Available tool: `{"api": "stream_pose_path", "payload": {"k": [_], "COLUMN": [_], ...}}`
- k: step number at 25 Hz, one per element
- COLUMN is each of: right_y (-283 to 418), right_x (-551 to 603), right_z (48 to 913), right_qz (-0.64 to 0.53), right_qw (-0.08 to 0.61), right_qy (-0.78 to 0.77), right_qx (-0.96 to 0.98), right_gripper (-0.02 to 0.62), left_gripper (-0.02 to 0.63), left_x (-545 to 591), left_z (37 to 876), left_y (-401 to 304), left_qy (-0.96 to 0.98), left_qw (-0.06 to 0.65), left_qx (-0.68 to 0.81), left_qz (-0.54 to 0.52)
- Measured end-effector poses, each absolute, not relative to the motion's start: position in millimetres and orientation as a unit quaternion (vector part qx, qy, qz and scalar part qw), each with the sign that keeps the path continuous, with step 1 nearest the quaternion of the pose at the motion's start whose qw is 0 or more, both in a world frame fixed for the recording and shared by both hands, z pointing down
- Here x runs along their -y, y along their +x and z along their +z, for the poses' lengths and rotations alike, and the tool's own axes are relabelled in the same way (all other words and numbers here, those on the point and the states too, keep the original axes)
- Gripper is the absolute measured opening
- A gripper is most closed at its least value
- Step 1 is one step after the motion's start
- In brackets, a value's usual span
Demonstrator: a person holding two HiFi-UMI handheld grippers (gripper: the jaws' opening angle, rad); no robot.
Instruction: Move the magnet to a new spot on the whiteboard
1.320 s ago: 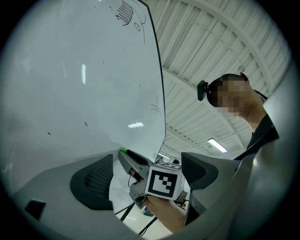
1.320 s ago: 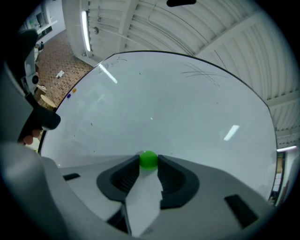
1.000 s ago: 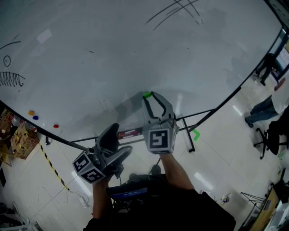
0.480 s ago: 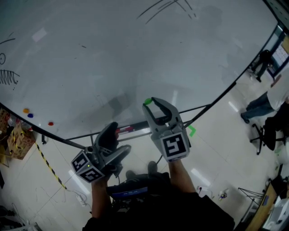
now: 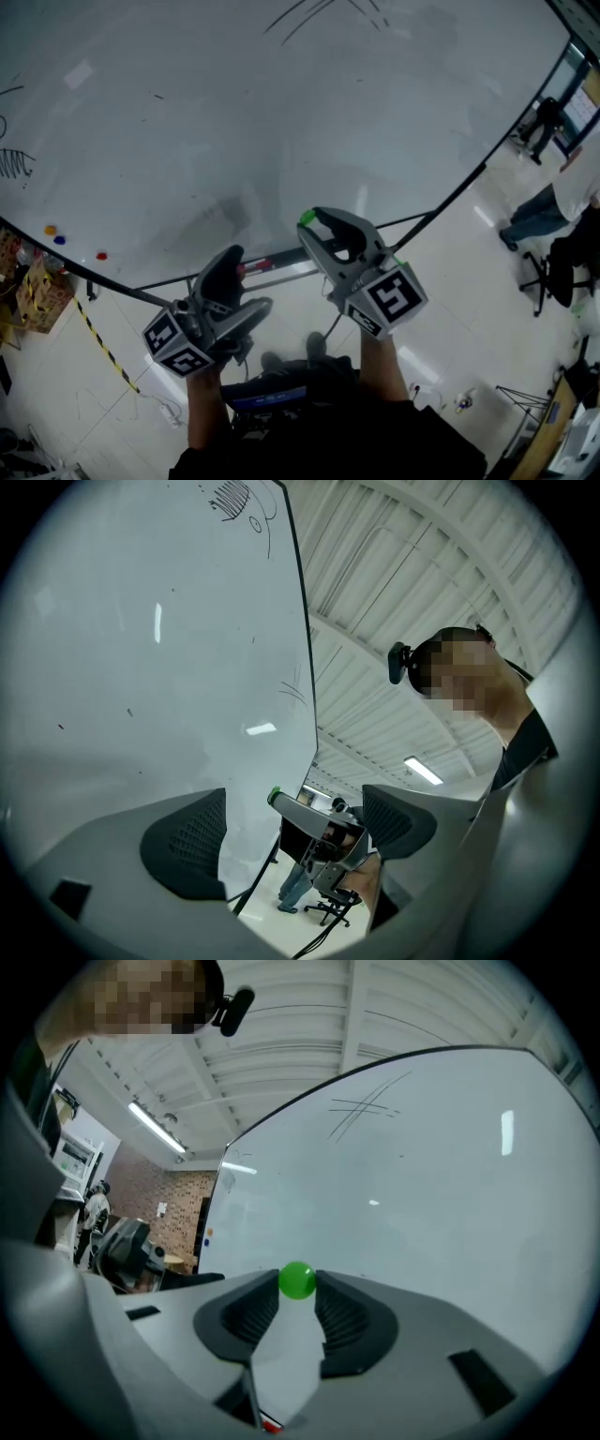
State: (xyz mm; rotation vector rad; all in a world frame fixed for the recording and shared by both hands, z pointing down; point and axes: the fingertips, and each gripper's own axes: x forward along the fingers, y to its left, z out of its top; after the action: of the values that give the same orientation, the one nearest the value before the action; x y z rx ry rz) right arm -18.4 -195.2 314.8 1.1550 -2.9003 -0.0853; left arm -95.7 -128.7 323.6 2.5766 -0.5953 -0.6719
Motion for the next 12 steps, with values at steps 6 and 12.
{"api": "stream_pose_path", "payload": {"k": [6,12], "right_y": [-13,-15], "right_x": [187,175], "right_z": [312,306], "right_qz": [-0.024,-0.025], "right_qw": [0.017,0.008], "right_qy": [0.355,0.322], "right_qx": [0.935,0.946], "right_gripper": [0.15,0.15], "left_gripper": [0.446,0.446], "left_x": [127,127], "left_z": [324,323], "left_y": [-88,-82], "left_qy": [0.924,0.923], "left_qw": [0.207,0.21], "left_qx": [0.214,0.216], "left_qz": [-0.239,-0.239]}}
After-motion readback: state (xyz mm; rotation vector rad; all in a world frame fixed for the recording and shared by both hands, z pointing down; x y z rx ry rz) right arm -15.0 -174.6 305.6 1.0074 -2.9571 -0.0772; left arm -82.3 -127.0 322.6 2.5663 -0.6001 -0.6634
